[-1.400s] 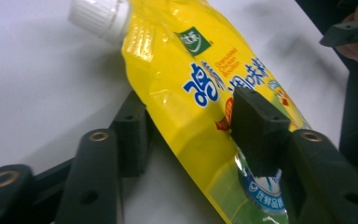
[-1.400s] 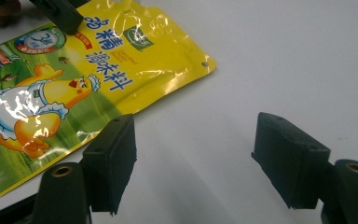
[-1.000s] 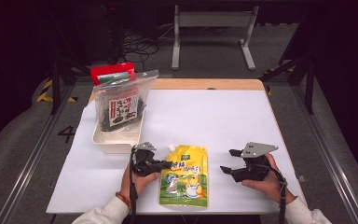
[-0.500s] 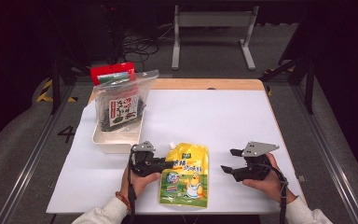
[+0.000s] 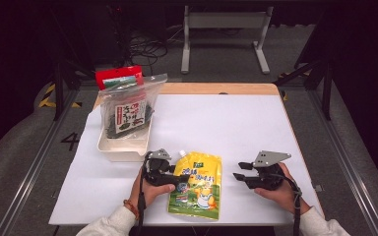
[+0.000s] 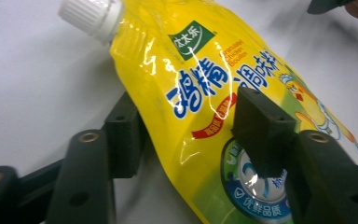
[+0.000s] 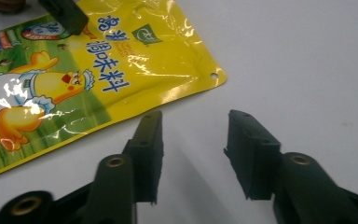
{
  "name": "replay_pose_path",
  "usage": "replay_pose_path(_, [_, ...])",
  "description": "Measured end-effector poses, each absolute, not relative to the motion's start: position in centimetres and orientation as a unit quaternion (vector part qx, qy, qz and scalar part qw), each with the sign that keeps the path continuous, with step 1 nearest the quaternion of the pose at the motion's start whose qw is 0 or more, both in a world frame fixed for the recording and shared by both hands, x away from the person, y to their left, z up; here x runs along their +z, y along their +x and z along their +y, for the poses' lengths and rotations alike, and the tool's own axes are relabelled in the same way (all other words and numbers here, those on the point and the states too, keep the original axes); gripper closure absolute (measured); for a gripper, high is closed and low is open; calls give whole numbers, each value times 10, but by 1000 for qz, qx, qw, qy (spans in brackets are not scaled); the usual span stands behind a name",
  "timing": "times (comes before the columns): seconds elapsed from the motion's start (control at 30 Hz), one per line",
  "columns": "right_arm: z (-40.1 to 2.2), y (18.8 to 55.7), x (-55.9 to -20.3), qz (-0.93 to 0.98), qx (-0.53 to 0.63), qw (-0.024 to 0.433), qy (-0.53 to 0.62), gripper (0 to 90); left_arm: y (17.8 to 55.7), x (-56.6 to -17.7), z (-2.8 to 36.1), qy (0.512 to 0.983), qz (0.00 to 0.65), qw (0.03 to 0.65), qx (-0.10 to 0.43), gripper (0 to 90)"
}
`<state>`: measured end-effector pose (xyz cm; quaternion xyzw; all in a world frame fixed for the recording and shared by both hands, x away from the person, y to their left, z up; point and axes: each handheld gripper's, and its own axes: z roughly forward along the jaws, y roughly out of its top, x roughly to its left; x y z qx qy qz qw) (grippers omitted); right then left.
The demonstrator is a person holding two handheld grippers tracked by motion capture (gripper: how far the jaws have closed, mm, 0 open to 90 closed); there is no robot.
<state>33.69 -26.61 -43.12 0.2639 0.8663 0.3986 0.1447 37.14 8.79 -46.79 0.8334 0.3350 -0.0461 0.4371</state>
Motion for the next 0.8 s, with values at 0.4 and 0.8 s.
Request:
replay_pose_path(0.4, [-257, 332, -437, 888, 385, 117, 221, 843, 374, -466, 86, 837, 337, 430, -40, 557])
replay_pose_path(0.8, [-259, 335, -438, 880, 399, 111, 233, 640, 376, -464, 79, 839, 329, 433, -29, 891])
